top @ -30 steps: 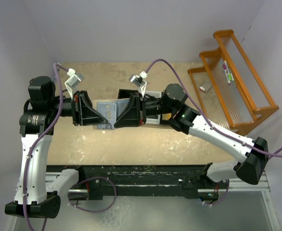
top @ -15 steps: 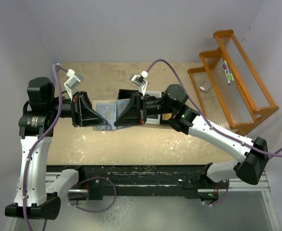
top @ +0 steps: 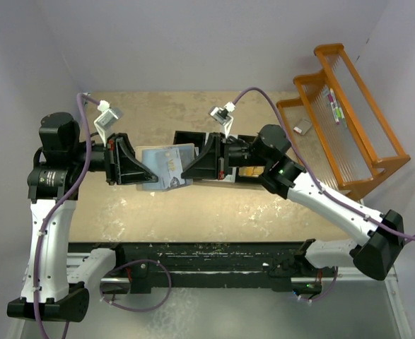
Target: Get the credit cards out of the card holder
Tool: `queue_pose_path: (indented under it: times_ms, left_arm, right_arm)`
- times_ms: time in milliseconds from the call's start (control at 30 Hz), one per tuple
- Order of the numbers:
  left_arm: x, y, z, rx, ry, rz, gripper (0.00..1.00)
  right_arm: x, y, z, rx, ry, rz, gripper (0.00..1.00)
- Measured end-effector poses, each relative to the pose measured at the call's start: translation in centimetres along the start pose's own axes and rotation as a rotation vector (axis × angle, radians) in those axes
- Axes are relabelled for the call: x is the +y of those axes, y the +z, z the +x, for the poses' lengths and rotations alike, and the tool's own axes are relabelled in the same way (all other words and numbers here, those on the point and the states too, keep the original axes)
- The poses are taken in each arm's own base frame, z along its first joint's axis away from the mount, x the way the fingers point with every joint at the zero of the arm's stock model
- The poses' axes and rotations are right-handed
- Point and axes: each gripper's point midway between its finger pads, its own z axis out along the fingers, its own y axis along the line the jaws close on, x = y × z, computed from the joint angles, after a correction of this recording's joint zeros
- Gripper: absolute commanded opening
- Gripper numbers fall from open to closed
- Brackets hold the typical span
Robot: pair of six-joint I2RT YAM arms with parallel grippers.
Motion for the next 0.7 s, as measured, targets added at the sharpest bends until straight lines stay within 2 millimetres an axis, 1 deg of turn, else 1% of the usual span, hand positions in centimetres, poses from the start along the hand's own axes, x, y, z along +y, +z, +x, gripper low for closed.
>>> queue_pose_path:
  times_ms: [67,100,167,233,267,333,600,667,700]
  left_arm:
    - [-0.1,0.0,0.0,0.001,-0.001,0.004,0.01]
    - [-0.1,0.0,0.0,0.002,-0.001,0.005,0.0]
    - [-0.1,0.0,0.0,0.002,0.005,0.007,0.0]
    - [-0.1,0.0,-0.1,0.001,0.005,0.006,0.0]
    - [-0.2,0.0,-0.1,0.001,0.003,0.007,0.0]
    - [-0.2,0.0,-0.2,0.001,0.001,0.007,0.0]
    - [-0.1,0.0,-0.2,0.0,-0.003,0.007,0.0]
    - [0.0,0.0,-0.2,0.0,0.0,0.007,0.0]
    - [0.0,0.0,-0.2,0.0,0.0,0.007,0.0]
  right_arm:
    - [0.0,0.0,0.0,-0.001,0.0,0.001,0.0]
    - [0.0,0.0,0.0,-0.002,0.0,0.001,0.0]
    - [0.1,0.0,-0.1,-0.005,-0.003,-0.005,0.08]
    - [0.2,0.1,-0.3,-0.011,-0.001,-0.014,0.17]
    - [0.3,0.2,-0.4,-0.015,0.002,-0.018,0.2]
    - [0.4,0.4,-0.6,-0.022,0.004,-0.03,0.23]
    - [0.4,1.1,-0.6,-0.027,0.023,-0.062,0.21]
    - [0.5,1.2,-0.7,-0.029,0.029,-0.071,0.17]
    - [0.6,1.3,-0.7,-0.029,0.031,-0.075,0.13]
